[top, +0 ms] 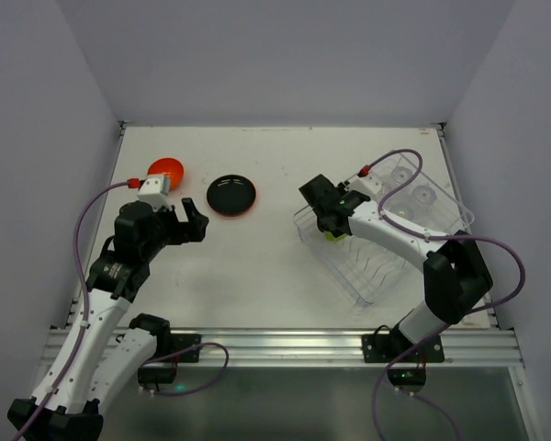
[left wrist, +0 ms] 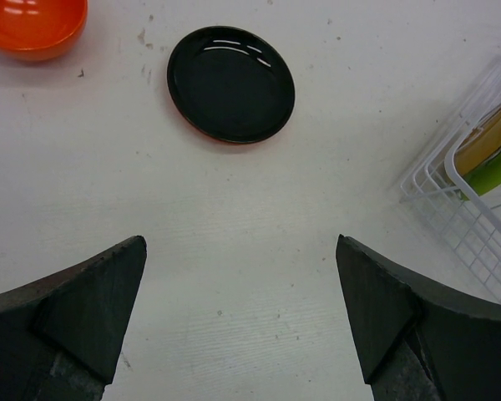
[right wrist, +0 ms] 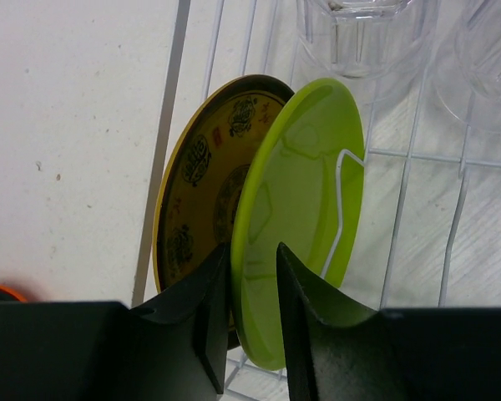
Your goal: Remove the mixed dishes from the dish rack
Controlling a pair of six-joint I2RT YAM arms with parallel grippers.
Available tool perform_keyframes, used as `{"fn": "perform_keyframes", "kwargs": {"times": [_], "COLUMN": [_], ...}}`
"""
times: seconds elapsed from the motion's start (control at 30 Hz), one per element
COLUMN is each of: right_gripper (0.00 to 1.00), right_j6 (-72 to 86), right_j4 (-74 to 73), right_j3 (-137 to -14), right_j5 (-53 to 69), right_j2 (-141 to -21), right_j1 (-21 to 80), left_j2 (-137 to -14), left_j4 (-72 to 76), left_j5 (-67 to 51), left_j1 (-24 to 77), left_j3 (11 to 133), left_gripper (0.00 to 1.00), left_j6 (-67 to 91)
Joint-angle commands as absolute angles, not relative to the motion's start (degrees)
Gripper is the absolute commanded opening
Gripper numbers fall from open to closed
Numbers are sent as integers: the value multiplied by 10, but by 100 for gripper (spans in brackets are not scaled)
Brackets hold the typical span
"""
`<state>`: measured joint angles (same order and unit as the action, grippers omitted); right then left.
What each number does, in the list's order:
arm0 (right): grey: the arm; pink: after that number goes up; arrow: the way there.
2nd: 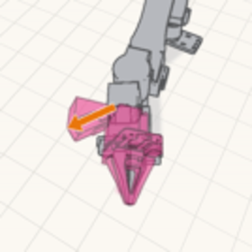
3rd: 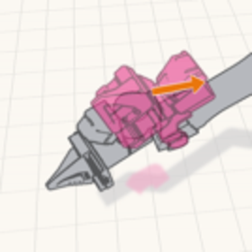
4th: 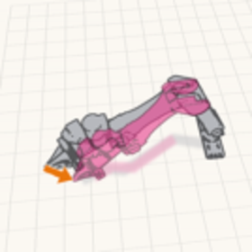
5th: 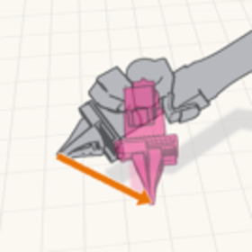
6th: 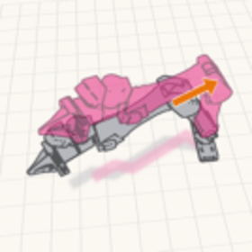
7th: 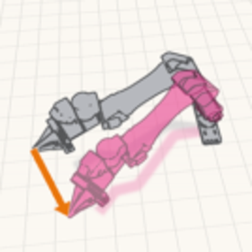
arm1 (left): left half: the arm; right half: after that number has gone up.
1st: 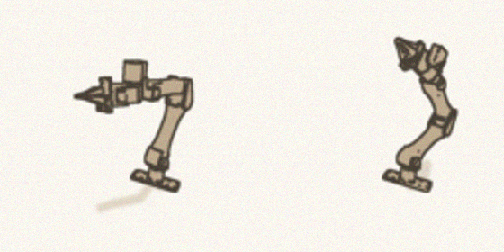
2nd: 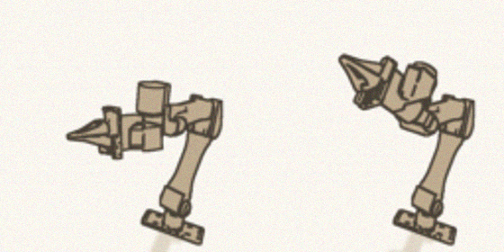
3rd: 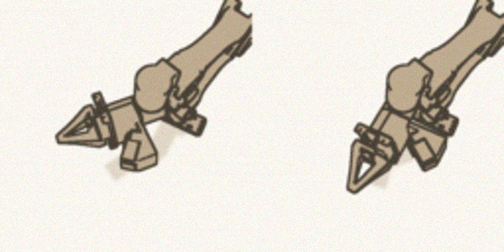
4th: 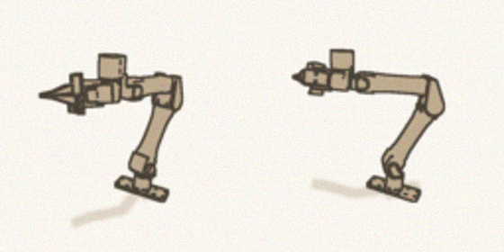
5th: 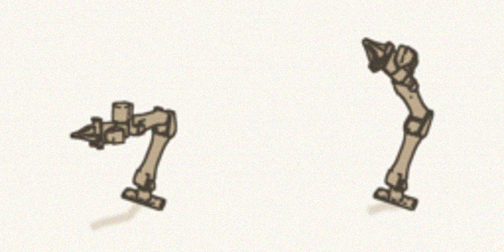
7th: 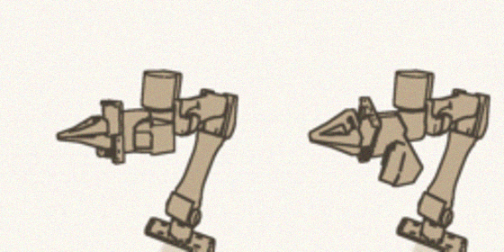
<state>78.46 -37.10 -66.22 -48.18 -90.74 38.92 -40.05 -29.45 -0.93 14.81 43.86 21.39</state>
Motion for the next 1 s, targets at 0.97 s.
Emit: {"fn": "perform_keyframes", "kwargs": {"times": [0.97], "right_gripper": [0], "right_j6": [602], "right_j4": [-230], "right_j3": [-591], "right_j5": [-519], "right_j2": [-665], "right_j1": [407], "left_j2": [-385], "left_j4": [-265], "left_j5": [-19], "left_j1": [149], "left_j3": [441], "left_gripper": [100], "left_j6": [200]}}
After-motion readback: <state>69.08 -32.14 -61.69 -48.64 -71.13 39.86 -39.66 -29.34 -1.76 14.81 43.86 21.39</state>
